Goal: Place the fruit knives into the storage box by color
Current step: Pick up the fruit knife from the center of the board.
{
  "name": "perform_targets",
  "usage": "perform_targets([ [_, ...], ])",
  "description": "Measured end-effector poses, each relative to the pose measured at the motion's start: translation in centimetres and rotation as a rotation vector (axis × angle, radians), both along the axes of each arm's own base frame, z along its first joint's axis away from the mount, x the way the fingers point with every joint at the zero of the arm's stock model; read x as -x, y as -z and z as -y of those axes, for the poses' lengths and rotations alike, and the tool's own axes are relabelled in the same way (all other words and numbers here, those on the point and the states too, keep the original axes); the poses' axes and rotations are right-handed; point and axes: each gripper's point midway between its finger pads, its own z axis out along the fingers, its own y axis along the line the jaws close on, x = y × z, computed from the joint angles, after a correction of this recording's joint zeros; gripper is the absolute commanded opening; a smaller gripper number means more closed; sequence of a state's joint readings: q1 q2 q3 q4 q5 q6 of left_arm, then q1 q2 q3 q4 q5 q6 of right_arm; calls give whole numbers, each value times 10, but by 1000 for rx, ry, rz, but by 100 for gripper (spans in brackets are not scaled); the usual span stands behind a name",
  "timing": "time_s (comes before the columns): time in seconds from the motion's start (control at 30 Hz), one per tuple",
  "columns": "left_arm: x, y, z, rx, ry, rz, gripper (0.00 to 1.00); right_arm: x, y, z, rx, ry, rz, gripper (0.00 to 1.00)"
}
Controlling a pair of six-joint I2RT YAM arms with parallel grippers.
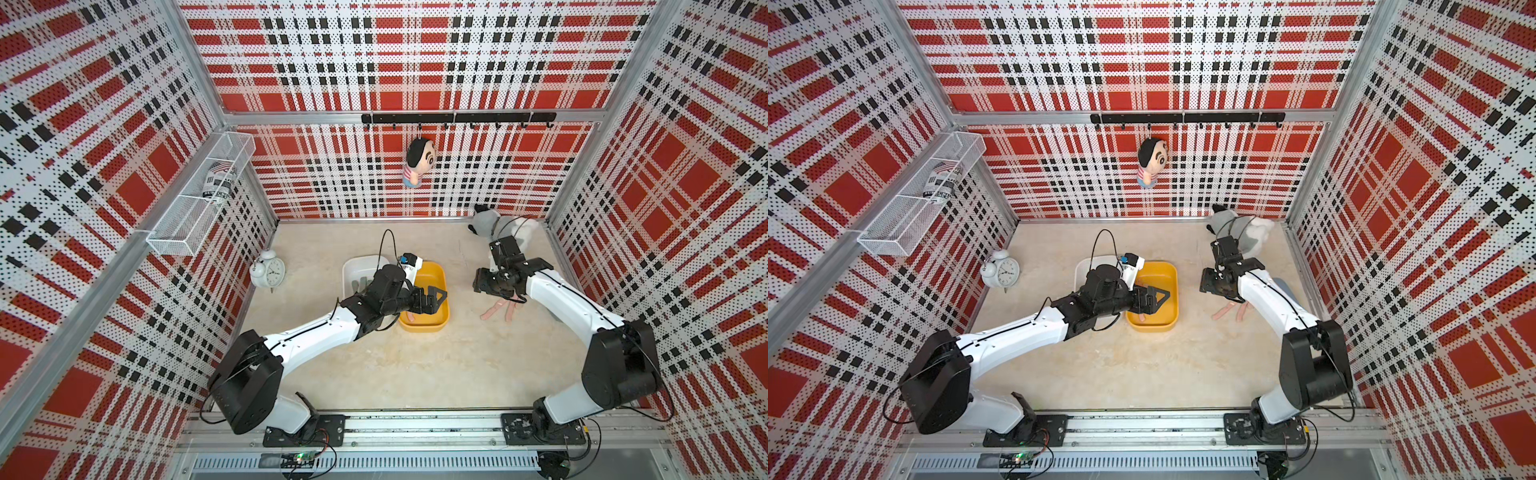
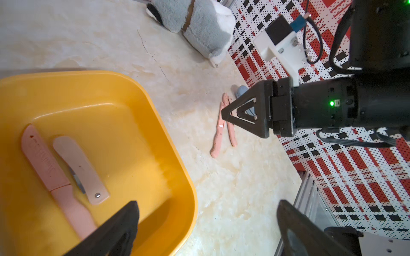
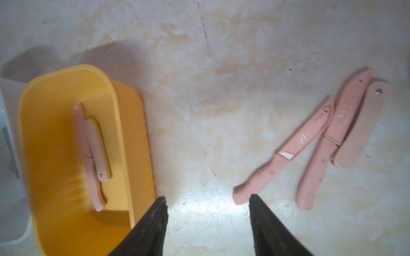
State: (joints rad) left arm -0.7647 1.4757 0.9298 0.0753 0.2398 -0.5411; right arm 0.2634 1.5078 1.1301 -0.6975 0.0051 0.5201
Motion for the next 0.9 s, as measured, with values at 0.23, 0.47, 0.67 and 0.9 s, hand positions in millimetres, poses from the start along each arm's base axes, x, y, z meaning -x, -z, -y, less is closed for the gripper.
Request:
perform_targets([
  [0.23, 5, 1, 10, 16, 35, 0, 98, 31, 33, 25, 65, 71, -75, 62],
  [0.47, 6, -3, 14, 32, 44, 10, 98, 39, 54, 33, 81, 104, -114, 62],
  [0.67, 7, -4, 14, 36, 43, 9, 98, 33, 71, 39, 77, 125, -144, 62],
  [0.9, 7, -1, 14, 39, 41, 8, 98, 26, 81, 44, 60, 142, -153, 62],
])
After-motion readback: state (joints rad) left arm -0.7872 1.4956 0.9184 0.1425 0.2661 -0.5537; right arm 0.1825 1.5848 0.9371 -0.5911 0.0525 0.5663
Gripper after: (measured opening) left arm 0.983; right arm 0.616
